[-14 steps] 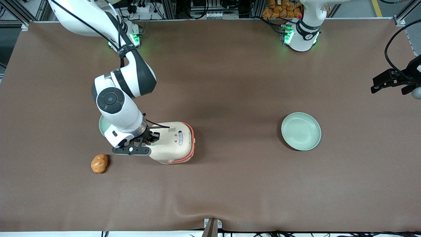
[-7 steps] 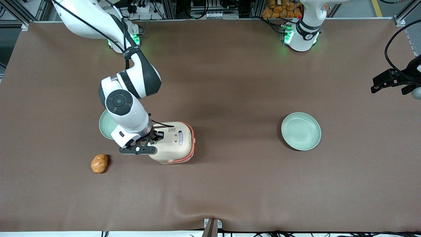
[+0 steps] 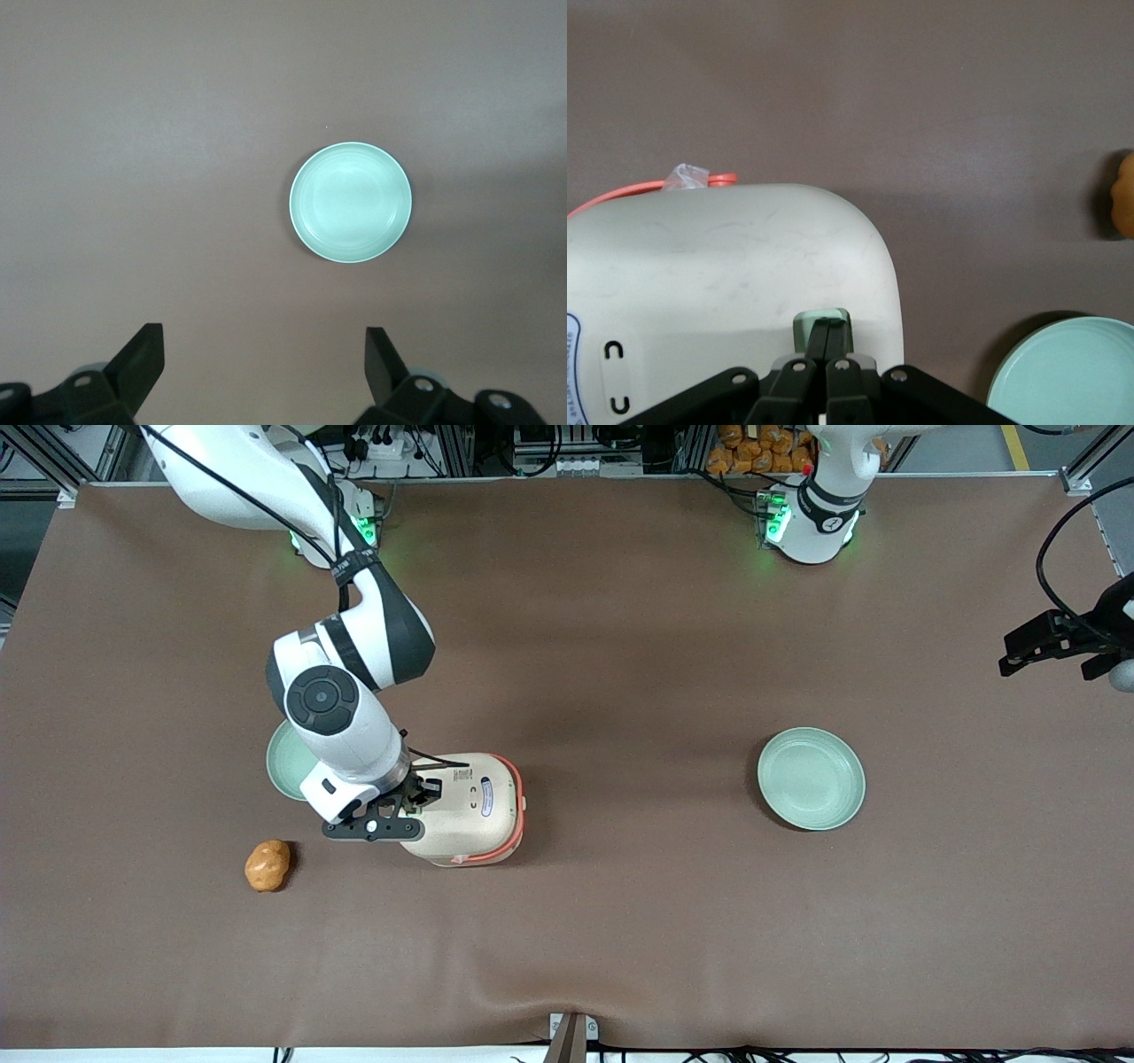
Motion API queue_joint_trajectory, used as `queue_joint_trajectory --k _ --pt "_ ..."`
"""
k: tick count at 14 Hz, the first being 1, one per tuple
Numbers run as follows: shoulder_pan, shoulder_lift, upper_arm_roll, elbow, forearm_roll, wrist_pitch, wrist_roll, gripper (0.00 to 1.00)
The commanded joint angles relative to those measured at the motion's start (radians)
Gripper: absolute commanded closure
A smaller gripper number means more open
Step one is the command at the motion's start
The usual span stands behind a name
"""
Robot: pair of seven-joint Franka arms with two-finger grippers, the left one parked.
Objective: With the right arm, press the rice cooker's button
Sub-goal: 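Press down on the button with the right gripper fingertips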
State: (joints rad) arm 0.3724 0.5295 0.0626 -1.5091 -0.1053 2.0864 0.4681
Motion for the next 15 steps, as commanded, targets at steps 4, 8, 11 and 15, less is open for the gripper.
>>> queue_joint_trajectory --k 4,8,11,15 --pt "0.002 0.044 0.003 -0.022 -0.016 0.073 0.003 1.0" --pt "0.011 -0.006 0.013 0.085 0.006 -0.136 0.009 1.0" --pt "0.003 -0.043 0.013 0.158 0.093 -0.245 0.003 1.0" --pt "-0.047 -0.112 0.01 0.165 0.093 -0.336 -0.046 1.0"
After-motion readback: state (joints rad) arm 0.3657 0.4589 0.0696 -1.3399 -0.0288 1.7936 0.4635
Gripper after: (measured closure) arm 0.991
